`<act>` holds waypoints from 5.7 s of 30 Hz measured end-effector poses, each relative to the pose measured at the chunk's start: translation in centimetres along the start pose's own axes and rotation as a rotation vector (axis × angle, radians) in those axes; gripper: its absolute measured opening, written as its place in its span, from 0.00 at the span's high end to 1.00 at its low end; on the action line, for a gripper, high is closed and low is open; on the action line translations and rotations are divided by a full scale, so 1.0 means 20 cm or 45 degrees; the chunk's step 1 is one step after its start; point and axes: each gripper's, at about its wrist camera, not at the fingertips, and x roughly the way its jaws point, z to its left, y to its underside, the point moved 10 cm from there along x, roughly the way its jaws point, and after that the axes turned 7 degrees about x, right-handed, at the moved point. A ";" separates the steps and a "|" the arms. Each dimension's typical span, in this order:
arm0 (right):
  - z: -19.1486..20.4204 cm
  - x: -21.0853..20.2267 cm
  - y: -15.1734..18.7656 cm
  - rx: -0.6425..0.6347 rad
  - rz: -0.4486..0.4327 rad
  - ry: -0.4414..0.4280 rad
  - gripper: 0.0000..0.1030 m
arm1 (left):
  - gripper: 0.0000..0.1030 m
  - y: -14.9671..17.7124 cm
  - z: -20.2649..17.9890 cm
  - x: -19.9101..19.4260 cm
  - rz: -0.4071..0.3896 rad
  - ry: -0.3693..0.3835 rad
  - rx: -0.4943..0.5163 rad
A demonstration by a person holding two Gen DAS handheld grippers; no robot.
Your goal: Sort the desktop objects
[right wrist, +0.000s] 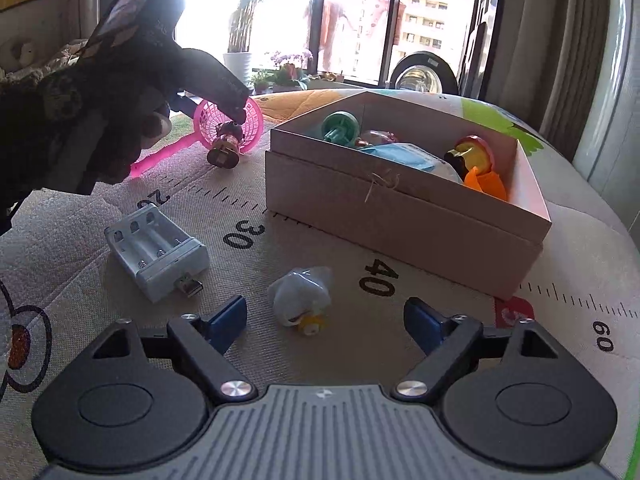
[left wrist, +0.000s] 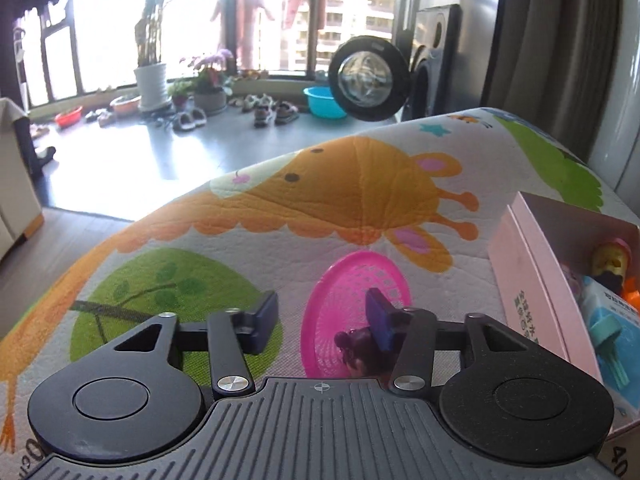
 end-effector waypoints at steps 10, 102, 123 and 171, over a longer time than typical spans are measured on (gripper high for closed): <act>0.00 0.00 0.00 0.019 0.010 -0.004 0.14 | 0.85 0.28 -0.18 -0.36 0.034 0.310 0.156; -0.54 -0.23 -0.66 0.341 -0.182 0.032 0.65 | 0.06 0.35 -0.58 -0.89 -0.312 0.463 0.639; -0.39 -0.02 -0.70 0.322 -0.112 0.085 0.45 | 0.03 0.84 -0.35 -0.83 0.028 0.584 0.494; -0.22 -0.07 0.06 0.137 0.044 0.164 0.00 | 0.03 0.57 -0.40 -0.74 -0.132 0.477 0.601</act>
